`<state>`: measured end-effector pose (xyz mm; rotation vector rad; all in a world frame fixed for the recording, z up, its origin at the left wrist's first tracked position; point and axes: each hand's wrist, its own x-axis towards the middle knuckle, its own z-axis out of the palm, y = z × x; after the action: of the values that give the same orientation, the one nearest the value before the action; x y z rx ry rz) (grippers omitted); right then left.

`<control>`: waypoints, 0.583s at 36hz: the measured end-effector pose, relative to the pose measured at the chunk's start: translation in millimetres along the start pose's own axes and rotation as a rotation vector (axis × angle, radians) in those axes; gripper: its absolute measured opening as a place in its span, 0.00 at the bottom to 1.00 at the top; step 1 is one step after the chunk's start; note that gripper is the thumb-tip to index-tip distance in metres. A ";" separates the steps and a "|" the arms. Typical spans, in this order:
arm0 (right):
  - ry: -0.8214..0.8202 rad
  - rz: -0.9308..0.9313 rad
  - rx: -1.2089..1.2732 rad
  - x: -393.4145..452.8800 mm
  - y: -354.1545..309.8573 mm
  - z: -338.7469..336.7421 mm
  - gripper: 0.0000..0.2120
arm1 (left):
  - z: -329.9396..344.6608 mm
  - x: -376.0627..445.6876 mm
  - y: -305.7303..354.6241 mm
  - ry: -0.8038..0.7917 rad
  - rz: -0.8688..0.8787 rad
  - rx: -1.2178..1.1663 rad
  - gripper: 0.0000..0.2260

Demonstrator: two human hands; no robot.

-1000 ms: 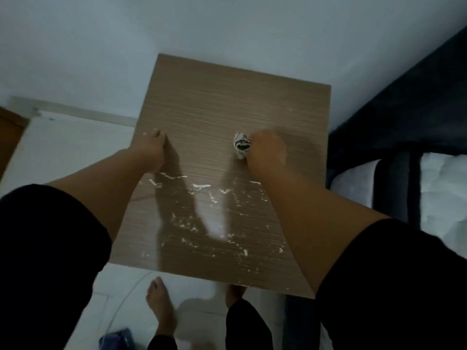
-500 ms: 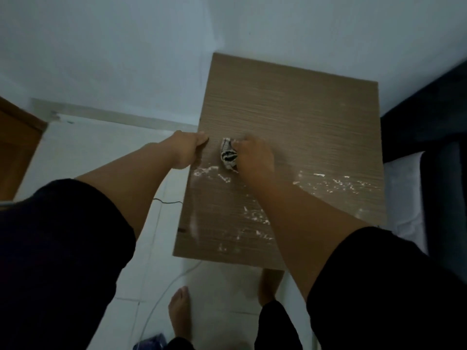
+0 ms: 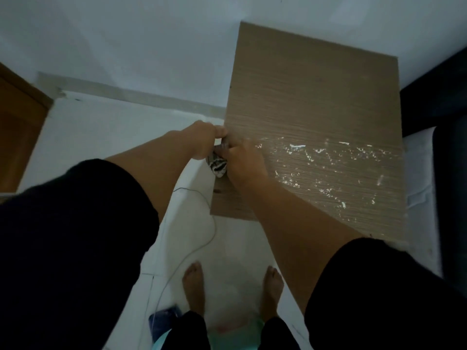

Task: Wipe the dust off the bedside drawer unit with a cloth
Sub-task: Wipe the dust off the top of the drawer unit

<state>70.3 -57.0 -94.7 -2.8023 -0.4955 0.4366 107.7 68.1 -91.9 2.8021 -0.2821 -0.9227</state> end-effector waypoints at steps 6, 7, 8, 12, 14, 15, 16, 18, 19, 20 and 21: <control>-0.101 -0.104 -0.042 -49.1 2.2 16.8 0.19 | 10.2 -23.2 19.2 -0.051 -0.032 0.130 0.26; -0.132 -0.124 -0.060 -58.6 2.2 15.4 0.20 | 11.3 -25.7 22.7 -0.054 -0.044 0.150 0.25; -0.142 -0.141 -0.078 -66.2 1.9 15.8 0.21 | 11.3 -27.1 25.0 -0.059 -0.053 0.174 0.25; -0.139 -0.188 -0.038 -98.2 6.5 20.3 0.16 | 19.7 -29.6 36.9 -0.109 -0.068 0.293 0.26; -0.097 -0.204 -0.019 -109.2 15.8 24.5 0.13 | 23.7 -30.2 45.4 -0.148 -0.073 0.334 0.26; -0.093 -0.214 -0.029 -113.4 19.3 23.7 0.13 | 25.3 -30.3 49.5 -0.161 -0.082 0.338 0.26; -0.123 -0.237 -0.038 -117.4 21.6 21.0 0.13 | 26.2 -31.3 54.2 -0.170 -0.095 0.324 0.26; -0.196 -0.291 -0.059 -120.6 30.8 19.6 0.16 | 27.3 -33.3 60.0 -0.169 -0.134 0.274 0.26; -0.229 -0.307 -0.077 -120.2 36.9 18.0 0.17 | 26.9 -33.5 62.0 -0.160 -0.152 0.246 0.27; -0.239 -0.331 -0.072 -118.9 41.8 14.8 0.17 | 26.0 -33.7 63.8 -0.146 -0.166 0.221 0.28; -0.231 -0.347 -0.044 -116.7 47.5 12.1 0.17 | 25.0 -32.5 65.8 -0.122 -0.174 0.198 0.29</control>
<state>-24.6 -140.7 -91.6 -2.6411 -1.0303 0.6787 58.9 9.3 -78.4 2.9936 -0.1548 -1.1666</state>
